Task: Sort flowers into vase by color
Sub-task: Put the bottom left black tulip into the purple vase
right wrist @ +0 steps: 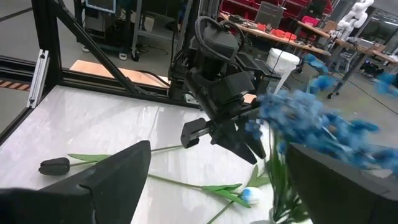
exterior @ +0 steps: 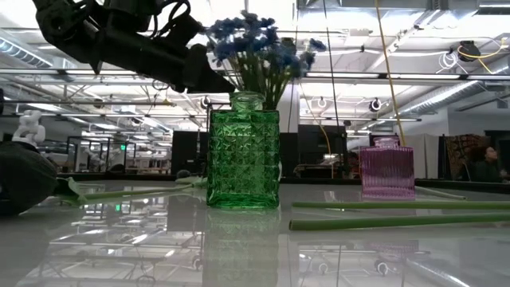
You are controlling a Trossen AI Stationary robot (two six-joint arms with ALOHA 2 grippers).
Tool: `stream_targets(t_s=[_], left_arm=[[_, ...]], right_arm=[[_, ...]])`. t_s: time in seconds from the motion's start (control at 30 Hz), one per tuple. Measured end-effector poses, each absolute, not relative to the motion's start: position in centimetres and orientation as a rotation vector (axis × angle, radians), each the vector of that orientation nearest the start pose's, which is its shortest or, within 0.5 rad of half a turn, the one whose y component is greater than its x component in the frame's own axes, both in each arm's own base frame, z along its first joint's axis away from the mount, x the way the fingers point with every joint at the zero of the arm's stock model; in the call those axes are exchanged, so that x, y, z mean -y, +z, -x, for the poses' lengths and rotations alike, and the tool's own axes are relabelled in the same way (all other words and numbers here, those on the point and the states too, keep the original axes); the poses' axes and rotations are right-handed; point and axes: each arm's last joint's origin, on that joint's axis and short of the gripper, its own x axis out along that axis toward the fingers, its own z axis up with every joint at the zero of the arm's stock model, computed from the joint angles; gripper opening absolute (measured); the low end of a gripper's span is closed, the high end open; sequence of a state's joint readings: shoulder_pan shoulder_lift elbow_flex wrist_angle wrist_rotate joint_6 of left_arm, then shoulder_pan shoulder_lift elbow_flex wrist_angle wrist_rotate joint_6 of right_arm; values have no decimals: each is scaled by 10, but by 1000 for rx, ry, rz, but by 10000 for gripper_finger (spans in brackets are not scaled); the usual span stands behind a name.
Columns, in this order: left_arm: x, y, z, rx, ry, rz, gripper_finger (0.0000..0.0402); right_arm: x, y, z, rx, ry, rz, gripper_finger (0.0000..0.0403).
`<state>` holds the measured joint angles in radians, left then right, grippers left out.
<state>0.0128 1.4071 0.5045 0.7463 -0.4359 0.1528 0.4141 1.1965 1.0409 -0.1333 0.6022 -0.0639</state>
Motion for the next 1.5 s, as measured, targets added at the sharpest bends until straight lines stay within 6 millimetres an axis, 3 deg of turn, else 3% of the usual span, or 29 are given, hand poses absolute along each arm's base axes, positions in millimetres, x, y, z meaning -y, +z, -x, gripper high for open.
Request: stream_targets(t_s=[0.2, 0.37, 0.6, 0.97, 1.2, 1.5], left_arm=[[-16, 195, -268, -187, 453, -188, 184], [-13, 194, -268, -196, 463, -206, 219], [-8, 201, -248, -333, 485, -213, 224], [-4, 222, -217, -339, 383, 97, 224], [-11, 196, -213, -539, 476, 209, 224], [-6, 176, -220, -701, 277, 256, 224]], right_arm=[[-91, 344, -247, -262, -178, 206, 363], [-91, 344, -247, -265, -178, 207, 363], [-90, 341, -245, -298, -183, 187, 363], [-85, 337, -237, -358, -238, 137, 363], [-82, 332, -236, -398, -282, 104, 363], [-82, 330, -235, -416, -281, 112, 363]])
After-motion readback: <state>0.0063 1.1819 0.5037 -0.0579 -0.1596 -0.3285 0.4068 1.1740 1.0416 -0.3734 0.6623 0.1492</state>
